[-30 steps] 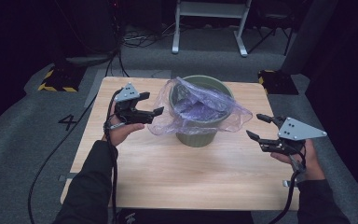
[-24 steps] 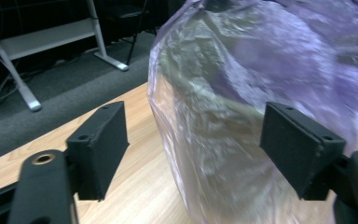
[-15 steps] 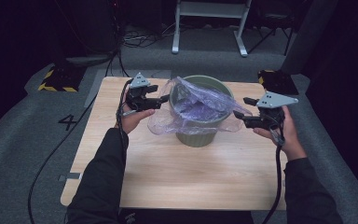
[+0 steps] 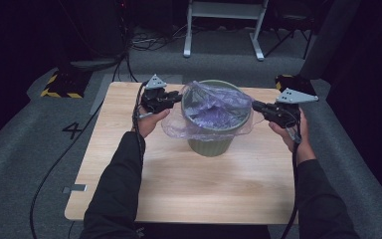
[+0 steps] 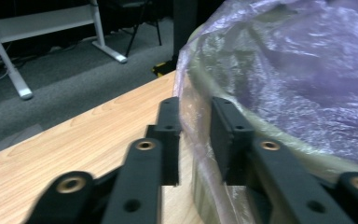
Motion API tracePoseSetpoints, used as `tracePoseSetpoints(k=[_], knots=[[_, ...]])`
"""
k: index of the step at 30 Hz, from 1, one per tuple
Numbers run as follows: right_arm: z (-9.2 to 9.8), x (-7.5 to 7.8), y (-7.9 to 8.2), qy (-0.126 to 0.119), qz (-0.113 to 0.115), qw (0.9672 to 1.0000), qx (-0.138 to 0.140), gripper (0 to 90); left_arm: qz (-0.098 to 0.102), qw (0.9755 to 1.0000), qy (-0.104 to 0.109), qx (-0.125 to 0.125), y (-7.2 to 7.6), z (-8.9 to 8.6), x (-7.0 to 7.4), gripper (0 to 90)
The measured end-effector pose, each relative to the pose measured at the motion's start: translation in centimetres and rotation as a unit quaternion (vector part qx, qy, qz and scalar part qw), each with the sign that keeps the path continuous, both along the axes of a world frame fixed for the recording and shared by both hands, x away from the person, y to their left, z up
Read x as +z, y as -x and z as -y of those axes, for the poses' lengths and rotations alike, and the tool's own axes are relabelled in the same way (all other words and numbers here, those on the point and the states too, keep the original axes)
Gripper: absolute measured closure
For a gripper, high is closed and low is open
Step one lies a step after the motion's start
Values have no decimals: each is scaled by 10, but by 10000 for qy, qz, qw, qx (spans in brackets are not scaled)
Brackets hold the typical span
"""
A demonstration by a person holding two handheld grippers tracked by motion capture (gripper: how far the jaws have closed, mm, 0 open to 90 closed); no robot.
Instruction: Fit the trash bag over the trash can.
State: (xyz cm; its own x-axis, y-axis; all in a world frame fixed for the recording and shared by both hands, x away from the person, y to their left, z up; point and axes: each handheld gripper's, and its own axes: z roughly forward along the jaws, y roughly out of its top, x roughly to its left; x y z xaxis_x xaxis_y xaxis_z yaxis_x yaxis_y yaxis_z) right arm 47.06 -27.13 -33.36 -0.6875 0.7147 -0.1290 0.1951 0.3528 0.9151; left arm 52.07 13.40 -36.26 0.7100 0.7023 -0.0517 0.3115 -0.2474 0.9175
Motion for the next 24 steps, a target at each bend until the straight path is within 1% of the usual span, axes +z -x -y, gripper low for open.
tracePoseSetpoints(k=[2, 4, 7, 9, 10, 11, 12, 13, 14, 15, 17, 18, 20, 22, 24], knots=[[-1, -1, -4, -11, 26, 9999, -151, 863, 24, 10000, 14, -21, -2, 3, 0, 852], [-2, -2, -8, -31, 57, 9995, -322, 863, 60, 10000, -25, 51, -4, 8, -1, 895], [-2, -3, -16, -108, 70, 9980, -613, 863, 31, 9999, -41, 150, -7, 12, -1, 897], [-2, -4, -23, -182, 1, 9967, -788, 867, -14, 9998, -24, 184, -11, 13, -3, 898], [-2, -6, -27, -177, -64, 9963, -838, 868, -54, 9998, -7, 207, -12, 13, -4, 898], [-2, -9, -31, -120, -93, 9958, -898, 868, -100, 9997, -22, 219, -14, 14, -5, 898], [-3, -11, -34, -71, -139, 9950, -983, 868, -134, 9996, -76, 235, -16, 15, -7, 898], [-3, -14, -38, -91, -176, 9945, -1029, 867, -182, 9995, -106, 254, -18, 17, -8, 898], [-3, -16, -41, -120, -249, 9940, -1060, 868, -222, 9994, -74, 245, -19, 18, -9, 899], [-3, -18, -44, -132, -282, 9935, -1097, 868, -249, 9994, -91, 229, -20, 20, -10, 899], [-5, -22, -49, -176, -349, 9927, -1145, 868, -278, 9993, -168, 175, -22, 26, -13, 899], [-6, -23, -51, -170, -382, 9924, -1158, 867, -271, 9992, -179, 216, -23, 28, -14, 900], [-8, -27, -55, -117, -442, 9916, -1212, 868, -320, 9991, -160, 215, -25, 30, -17, 899], [-10, -30, -59, -96, -499, 9909, -1244, 865, -385, 9990, -78, 235, -26, 31, -19, 900], [-11, -34, -63, -137, -582, 9904, -1245, 865, -427, 9987, -102, 241, -28, 31, -22, 899]])
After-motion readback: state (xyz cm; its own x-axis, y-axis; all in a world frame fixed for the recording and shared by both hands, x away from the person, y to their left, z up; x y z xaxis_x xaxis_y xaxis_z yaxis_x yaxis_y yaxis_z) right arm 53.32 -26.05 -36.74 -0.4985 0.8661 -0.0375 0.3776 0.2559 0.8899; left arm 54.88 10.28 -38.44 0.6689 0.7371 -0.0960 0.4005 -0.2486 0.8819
